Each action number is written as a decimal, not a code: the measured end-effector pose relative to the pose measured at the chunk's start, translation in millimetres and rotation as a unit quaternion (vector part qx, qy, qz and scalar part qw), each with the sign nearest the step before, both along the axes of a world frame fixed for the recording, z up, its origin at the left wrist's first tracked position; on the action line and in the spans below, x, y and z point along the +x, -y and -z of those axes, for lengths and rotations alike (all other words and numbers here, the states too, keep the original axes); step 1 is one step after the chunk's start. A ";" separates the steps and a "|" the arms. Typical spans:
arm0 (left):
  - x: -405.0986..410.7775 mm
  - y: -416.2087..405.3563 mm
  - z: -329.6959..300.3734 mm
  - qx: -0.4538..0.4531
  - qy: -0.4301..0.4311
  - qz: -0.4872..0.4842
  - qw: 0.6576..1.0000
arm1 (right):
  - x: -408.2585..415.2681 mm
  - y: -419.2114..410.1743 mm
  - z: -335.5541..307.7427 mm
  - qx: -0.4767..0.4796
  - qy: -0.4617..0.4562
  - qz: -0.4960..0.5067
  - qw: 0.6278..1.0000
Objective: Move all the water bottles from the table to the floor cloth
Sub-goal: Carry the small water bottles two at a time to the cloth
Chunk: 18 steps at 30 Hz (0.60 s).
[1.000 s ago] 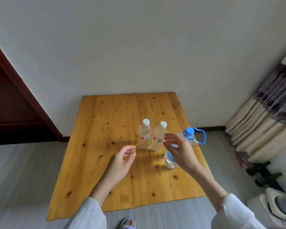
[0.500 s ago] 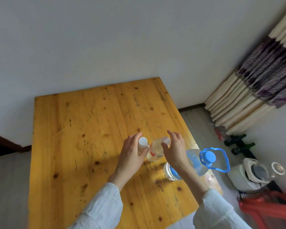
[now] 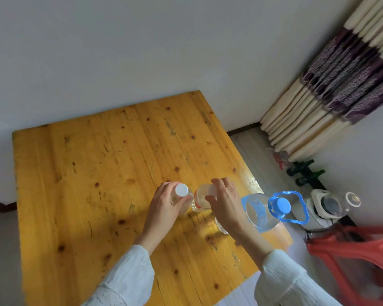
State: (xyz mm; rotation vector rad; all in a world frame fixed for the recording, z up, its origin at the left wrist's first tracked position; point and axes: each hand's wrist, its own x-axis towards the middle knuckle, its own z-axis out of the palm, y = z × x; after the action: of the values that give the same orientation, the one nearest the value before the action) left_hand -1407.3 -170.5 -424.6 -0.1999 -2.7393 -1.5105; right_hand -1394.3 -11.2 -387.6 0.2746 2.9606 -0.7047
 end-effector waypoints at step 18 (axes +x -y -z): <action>95.4 -19.4 -106.1 0.038 -0.070 0.171 0.982 | 185.8 -52.9 -96.7 -0.045 -0.204 0.009 0.978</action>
State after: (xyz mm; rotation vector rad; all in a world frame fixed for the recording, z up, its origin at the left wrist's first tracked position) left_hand -1311.9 -151.1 -318.5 -0.7800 -2.6294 -1.5927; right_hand -1208.5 41.7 -290.9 0.1648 3.2961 -1.0046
